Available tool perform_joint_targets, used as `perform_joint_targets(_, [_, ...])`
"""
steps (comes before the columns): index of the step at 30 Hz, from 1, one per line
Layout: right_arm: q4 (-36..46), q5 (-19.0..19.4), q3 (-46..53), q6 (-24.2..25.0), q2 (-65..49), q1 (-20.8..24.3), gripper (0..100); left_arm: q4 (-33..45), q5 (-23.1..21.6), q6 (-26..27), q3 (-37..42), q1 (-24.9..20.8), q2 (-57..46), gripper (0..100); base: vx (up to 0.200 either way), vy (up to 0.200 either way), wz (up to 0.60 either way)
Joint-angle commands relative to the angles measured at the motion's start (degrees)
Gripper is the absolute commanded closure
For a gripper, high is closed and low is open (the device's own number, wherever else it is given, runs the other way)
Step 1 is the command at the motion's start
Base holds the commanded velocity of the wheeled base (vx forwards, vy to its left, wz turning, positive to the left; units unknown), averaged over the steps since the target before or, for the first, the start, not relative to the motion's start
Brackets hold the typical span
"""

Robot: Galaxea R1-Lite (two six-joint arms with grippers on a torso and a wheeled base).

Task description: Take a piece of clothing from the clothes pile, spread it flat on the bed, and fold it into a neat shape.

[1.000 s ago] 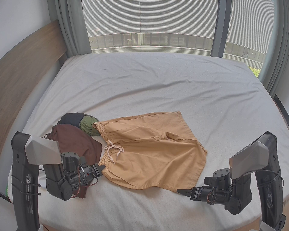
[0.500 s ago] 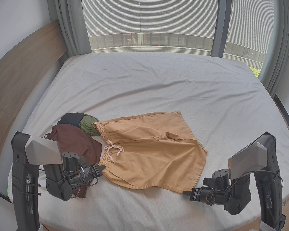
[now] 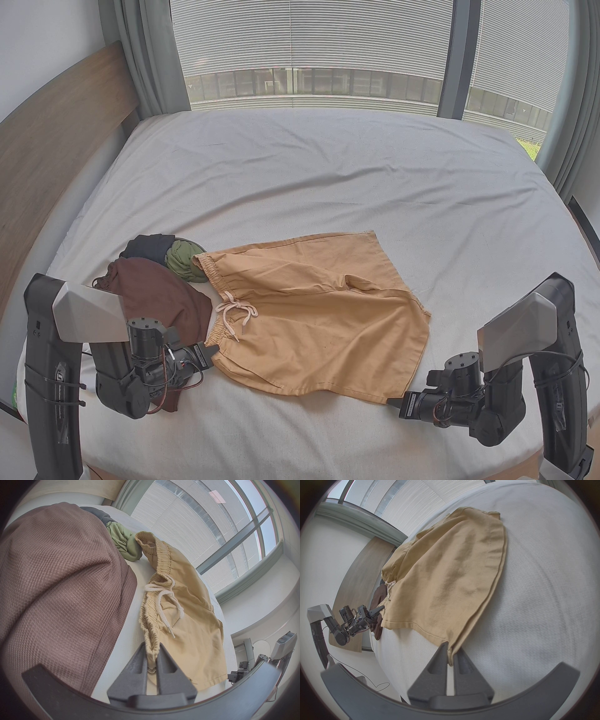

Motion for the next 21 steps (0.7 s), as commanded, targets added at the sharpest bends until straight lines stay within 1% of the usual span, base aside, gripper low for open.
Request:
perform_joint_targets(1, [0.06, 0.0, 3.63, -1.77, -3.69, -1.48, 100, -0.13, -0.08, 0.22, 2.43, -0.48, -1.37, 100, 0.0, 0.0, 0.0])
perform_joint_targets(3, [-0.03, 0.0, 5.13, -3.18, -5.01, -2.8, 100, -0.13, -0.61, 0.22, 3.84, -0.75, -2.95, 100, 0.0, 0.0, 0.0])
perform_joint_targets(7, [-0.03, 0.0, 8.11, -4.5, -6.68, -4.29, 100, -0.13, -1.23, 0.39, 7.44, -0.75, -5.94, 100, 0.0, 0.0, 0.0])
perform_joint_targets(11, [-0.12, 0.08, 10.66, -5.11, -7.47, -4.73, 100, 0.05, -1.93, 0.66, 11.05, -0.92, -8.22, 100, 0.0, 0.0, 0.0])
perform_joint_targets(12, [-0.12, 0.08, 11.28, -5.11, -7.56, -4.73, 100, 0.05, -1.93, 0.83, 13.07, -0.92, -9.36, 100, 0.0, 0.0, 0.0])
perform_joint_targets(16, [-0.12, 0.17, 12.95, -7.05, -7.82, -4.82, 100, -0.04, -2.02, 3.03, 17.99, -0.48, -11.38, 100, 0.0, 0.0, 0.0])
perform_joint_targets(21, [-0.12, 0.7, 14.97, -7.31, -7.91, -4.56, 100, -0.31, -1.93, 6.72, 23.88, -0.31, -12.7, 100, 0.0, 0.0, 0.0])
